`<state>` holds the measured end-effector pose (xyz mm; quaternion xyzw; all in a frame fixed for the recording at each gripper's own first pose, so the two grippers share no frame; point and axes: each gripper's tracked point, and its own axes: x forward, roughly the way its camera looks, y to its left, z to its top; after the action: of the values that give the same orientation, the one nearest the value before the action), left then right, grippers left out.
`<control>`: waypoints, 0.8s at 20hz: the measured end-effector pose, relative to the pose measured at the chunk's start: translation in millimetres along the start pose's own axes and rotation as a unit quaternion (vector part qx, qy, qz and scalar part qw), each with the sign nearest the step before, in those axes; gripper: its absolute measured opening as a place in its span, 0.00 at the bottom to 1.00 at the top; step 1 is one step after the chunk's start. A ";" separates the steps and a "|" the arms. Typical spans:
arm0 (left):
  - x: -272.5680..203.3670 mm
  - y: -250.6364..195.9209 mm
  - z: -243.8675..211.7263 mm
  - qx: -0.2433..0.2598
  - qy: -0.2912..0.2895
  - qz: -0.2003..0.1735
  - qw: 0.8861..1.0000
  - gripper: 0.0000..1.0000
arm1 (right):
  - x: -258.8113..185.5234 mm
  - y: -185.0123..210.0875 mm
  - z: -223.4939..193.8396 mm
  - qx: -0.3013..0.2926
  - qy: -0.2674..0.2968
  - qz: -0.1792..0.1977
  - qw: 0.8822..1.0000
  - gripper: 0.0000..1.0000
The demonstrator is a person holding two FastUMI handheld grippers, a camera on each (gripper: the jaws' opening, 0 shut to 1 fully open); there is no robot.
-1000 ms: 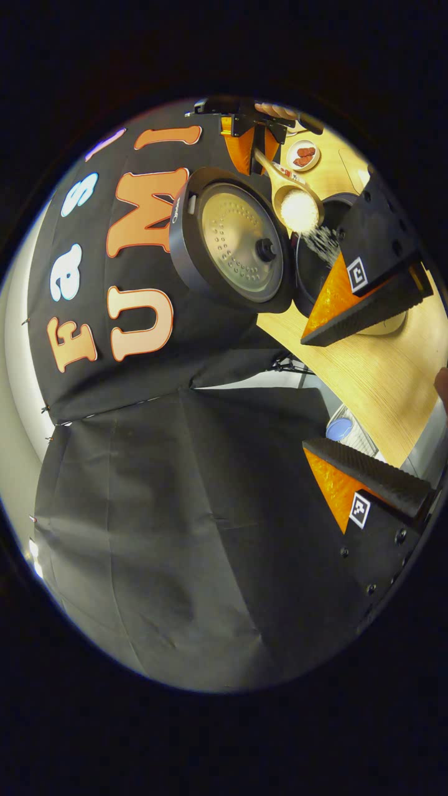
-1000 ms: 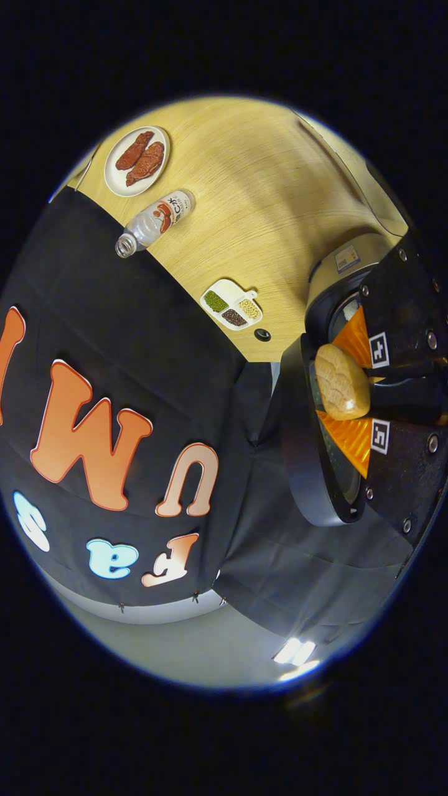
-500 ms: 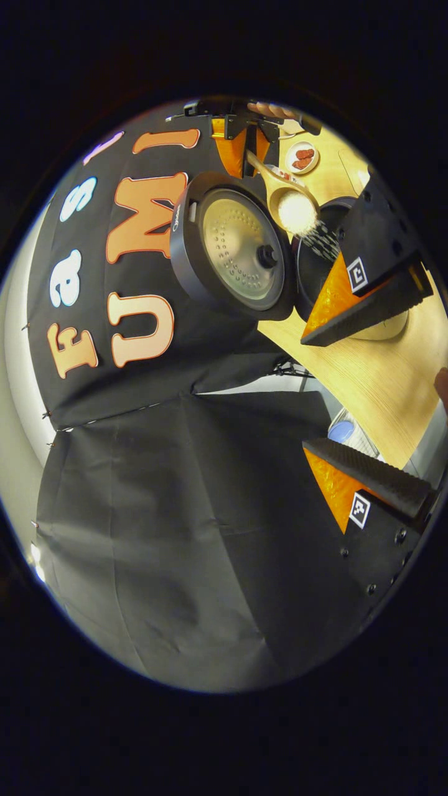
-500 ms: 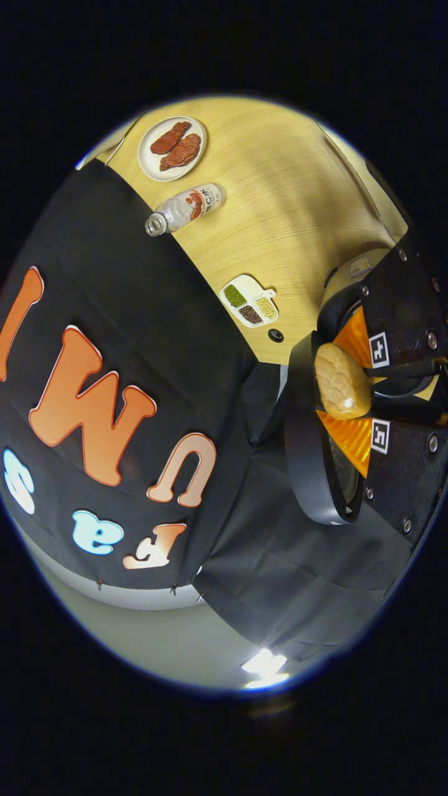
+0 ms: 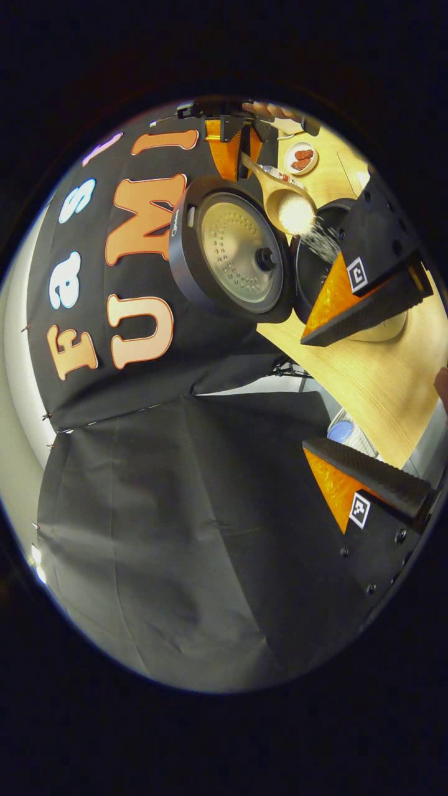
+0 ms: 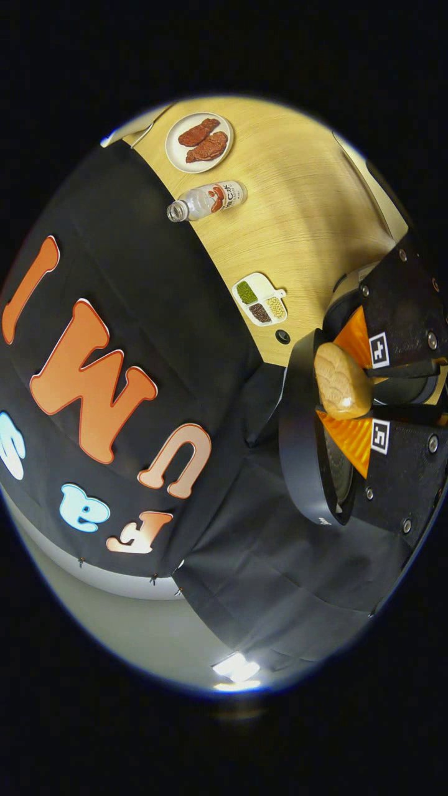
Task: Close the left gripper, press the button to open the rice cooker; take a wooden spoon from the chopstick holder with the right hand, scoop a spoonful of rice and pour it into the rice cooker, then put the wooden spoon back into the chopstick holder.
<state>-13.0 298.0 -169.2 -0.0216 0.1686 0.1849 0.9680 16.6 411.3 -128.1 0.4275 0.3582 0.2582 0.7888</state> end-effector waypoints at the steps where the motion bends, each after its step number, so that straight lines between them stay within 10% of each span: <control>1: -0.4 0.1 -1.4 0.000 0.000 0.000 1.000 0.95 | 0.3 -0.3 -1.5 -0.009 0.001 -0.002 1.000 0.15; 16: -8.1 7.4 -5.7 0.002 0.004 -0.002 1.000 0.95 | -0.6 35.8 -29.0 -0.159 0.009 0.003 0.987 0.15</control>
<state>-24.6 301.5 -171.7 -0.0210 0.1725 0.1822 0.9678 -10.1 442.9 -108.1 0.2960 0.3180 0.3180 0.8427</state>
